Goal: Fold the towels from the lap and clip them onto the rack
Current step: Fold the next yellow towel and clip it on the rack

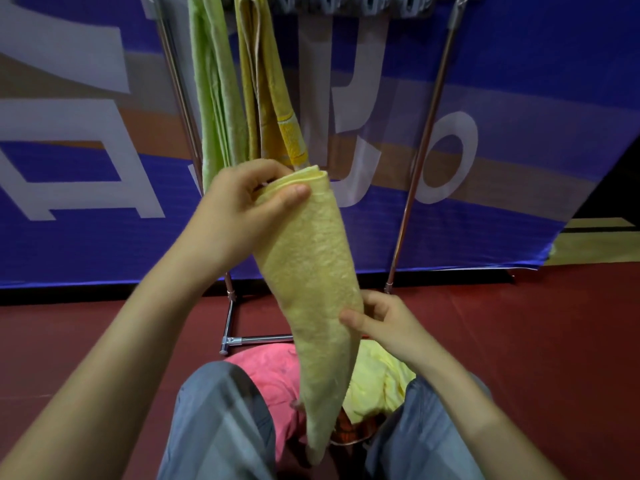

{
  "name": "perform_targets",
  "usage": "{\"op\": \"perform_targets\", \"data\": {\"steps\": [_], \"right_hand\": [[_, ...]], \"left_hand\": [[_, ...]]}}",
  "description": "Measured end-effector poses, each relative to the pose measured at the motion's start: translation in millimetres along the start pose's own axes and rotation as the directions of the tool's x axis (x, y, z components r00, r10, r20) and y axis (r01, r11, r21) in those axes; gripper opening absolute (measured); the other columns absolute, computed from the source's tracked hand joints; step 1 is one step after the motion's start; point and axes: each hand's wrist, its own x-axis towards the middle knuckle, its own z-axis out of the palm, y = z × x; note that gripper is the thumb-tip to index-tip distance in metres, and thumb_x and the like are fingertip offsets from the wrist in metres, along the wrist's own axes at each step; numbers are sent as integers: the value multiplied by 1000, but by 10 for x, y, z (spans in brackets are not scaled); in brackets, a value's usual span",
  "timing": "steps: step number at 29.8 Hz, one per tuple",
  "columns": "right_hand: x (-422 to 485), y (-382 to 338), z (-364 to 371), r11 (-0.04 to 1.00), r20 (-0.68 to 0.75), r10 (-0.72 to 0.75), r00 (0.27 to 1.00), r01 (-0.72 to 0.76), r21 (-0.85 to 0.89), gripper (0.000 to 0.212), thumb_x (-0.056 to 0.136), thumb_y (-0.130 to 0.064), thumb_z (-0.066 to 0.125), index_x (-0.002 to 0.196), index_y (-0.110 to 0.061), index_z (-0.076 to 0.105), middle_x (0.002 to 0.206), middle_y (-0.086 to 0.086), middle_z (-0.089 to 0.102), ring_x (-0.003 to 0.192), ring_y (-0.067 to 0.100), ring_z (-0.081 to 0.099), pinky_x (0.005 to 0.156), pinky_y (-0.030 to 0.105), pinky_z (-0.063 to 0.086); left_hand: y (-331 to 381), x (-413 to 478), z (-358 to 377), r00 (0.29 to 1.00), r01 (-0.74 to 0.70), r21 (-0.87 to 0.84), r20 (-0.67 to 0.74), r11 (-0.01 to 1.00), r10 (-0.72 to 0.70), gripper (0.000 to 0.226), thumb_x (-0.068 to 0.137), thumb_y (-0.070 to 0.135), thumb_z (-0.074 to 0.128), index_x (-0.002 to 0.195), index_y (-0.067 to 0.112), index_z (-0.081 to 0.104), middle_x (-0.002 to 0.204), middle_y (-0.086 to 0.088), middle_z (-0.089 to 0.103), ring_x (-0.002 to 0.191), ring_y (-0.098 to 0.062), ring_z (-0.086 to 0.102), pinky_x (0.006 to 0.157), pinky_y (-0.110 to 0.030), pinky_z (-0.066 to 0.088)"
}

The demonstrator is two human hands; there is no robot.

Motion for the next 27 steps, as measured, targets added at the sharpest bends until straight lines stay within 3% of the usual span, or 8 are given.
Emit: {"op": "perform_targets", "data": {"steps": [3,6,9,10,14,18,21,27], "right_hand": [[20,54,51,1000,10,-14,1000,14,-3,15,82,-3,58,83,-17,65,76,-8,68,70,1,63,69,19,51],[20,74,97,995,-50,-74,996,70,-70,5,79,-10,66,78,-4,66,76,6,63,74,14,56,66,23,45],[30,33,113,989,-43,-135,990,131,-72,46,66,-37,69,76,7,61,73,9,54,71,16,47,63,28,38],[36,-6,117,987,-29,-145,989,143,-80,50,63,-43,67,73,6,61,72,9,52,70,16,45,62,28,36],[59,-195,149,986,89,-140,986,147,-77,10,70,-28,64,70,-18,64,70,5,54,68,14,47,59,22,38],[32,-306,139,991,161,-112,981,122,-51,7,68,-28,66,66,-22,67,67,-2,58,65,7,52,59,17,40],[-9,-346,103,994,203,-87,975,99,-52,11,69,-25,66,68,-15,65,68,1,60,67,10,53,60,19,43],[-65,-304,43,996,217,-90,972,87,23,13,74,-15,68,64,-23,69,58,-11,63,59,-2,56,57,12,45]], "left_hand": [[-45,-8,-34,999,33,3,-41,999,-33,13,83,26,59,72,31,57,69,12,55,61,10,53,54,-5,42],[-148,-44,-46,998,55,88,1,995,-56,8,84,28,58,78,23,60,73,10,57,66,6,54,57,-8,43],[-343,-126,-22,985,86,223,124,971,-116,19,84,30,59,91,12,61,83,2,59,78,-5,55,71,-21,45],[-391,-158,7,977,81,244,171,967,-125,24,84,32,60,98,12,60,91,2,60,84,-8,55,77,-19,44],[-384,-277,268,929,34,151,359,988,-87,36,87,35,54,118,17,56,118,7,57,107,4,49,86,1,32],[-326,-327,540,897,88,-125,442,988,-24,40,81,51,39,87,21,64,86,5,66,84,-5,60,79,-21,46],[-370,-323,621,918,159,-230,391,960,-58,39,76,56,36,69,25,59,66,8,58,65,-3,51,65,-19,43],[-358,-322,678,940,164,-272,336,948,-66,33,75,55,39,61,27,53,62,4,47,59,-3,42,57,-17,36]]}}
